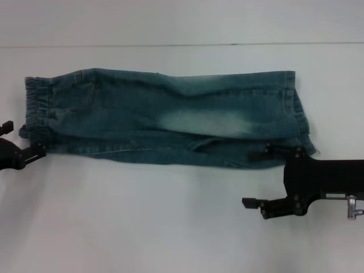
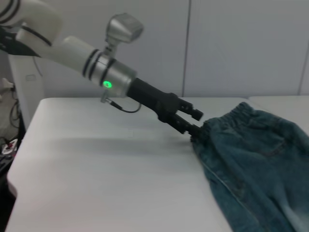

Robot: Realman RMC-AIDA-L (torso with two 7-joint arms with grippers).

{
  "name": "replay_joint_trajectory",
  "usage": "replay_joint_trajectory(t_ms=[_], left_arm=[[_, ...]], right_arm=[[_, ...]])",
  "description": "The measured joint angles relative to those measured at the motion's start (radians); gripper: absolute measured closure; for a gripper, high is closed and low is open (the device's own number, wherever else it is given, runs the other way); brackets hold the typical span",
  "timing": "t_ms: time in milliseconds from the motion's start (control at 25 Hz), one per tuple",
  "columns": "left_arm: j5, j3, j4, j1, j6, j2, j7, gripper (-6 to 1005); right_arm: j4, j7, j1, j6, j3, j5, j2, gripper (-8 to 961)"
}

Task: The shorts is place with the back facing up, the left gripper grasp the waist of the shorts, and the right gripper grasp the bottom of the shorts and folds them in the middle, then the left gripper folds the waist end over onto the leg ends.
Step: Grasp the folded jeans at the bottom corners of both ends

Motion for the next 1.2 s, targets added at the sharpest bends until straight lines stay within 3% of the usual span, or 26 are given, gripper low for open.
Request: replay_joint_trajectory(t_ms=[320, 680, 920, 1120, 1200], left_arm=[[-0.001, 0.101, -0.034, -0.042, -0.148, 0.003, 0.001, 64], [0.000, 0.096, -0.046, -0.049, -0.141, 0.016, -0.003, 65], [0.008, 0.101, -0.051, -0.047, -0.132, 0.018, 0.002, 131], [0.017, 0.102, -0.052, -0.050, -0.121, 0.016, 0.001, 297], [0.016, 0.099, -0.051, -0.050, -0.102, 0.016, 0.003, 427]], right_arm=[[0.009, 0.001, 0.014, -0.026, -0.020, 0.000, 0.000, 10], [0.018, 0.008, 0.027, -0.018, -0.026, -0.001, -0.001, 14], [0.022, 0.008, 0.031, -0.005, -0.020, 0.001, -0.001, 21], [0.023, 0.008, 0.030, 0.002, -0.019, 0.004, 0.000, 27], [0.023, 0.008, 0.029, 0.008, -0.019, 0.005, 0.000, 30]])
